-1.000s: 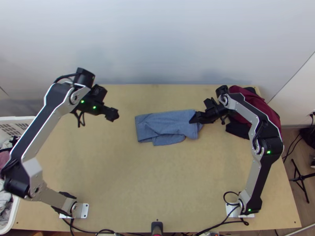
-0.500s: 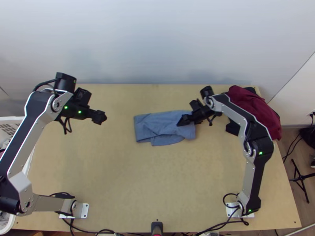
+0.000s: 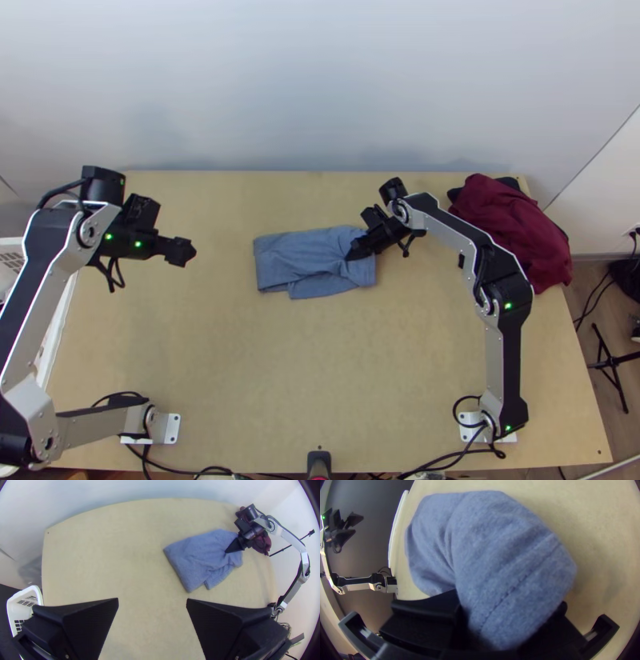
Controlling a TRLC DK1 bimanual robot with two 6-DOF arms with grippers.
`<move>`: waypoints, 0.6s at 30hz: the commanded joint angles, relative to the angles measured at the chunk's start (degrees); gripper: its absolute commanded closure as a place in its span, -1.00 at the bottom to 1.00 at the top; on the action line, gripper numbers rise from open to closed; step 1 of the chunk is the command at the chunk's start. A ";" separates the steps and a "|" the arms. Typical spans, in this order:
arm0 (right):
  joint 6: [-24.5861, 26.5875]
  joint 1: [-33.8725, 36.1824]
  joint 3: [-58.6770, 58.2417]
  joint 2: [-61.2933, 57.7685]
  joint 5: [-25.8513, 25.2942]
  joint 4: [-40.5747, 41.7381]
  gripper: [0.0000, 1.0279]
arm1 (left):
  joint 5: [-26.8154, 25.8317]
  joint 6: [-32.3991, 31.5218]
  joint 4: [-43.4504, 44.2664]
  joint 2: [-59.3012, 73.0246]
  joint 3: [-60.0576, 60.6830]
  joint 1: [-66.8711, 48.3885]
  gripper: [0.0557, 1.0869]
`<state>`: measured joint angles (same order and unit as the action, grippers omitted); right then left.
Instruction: Fold the t-shirt
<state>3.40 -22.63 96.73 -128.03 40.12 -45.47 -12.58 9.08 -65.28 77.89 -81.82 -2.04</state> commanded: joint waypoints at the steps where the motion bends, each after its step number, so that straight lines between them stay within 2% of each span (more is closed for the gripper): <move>1: -1.20 -0.75 1.62 4.98 0.40 -0.67 0.95 | -0.08 0.15 -0.03 -3.09 3.86 1.60 -0.92; 9: -6.30 -0.04 8.04 15.97 0.14 -1.99 0.95 | -0.08 0.15 -0.03 -4.67 6.41 2.83 -0.92; 18: -6.21 5.76 22.54 14.12 -2.06 -11.66 0.95 | -0.08 0.15 0.06 -6.26 10.72 2.31 -0.92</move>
<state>-2.35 -20.49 110.32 -113.78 39.55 -52.14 -12.60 9.26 -65.30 72.77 -73.87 0.49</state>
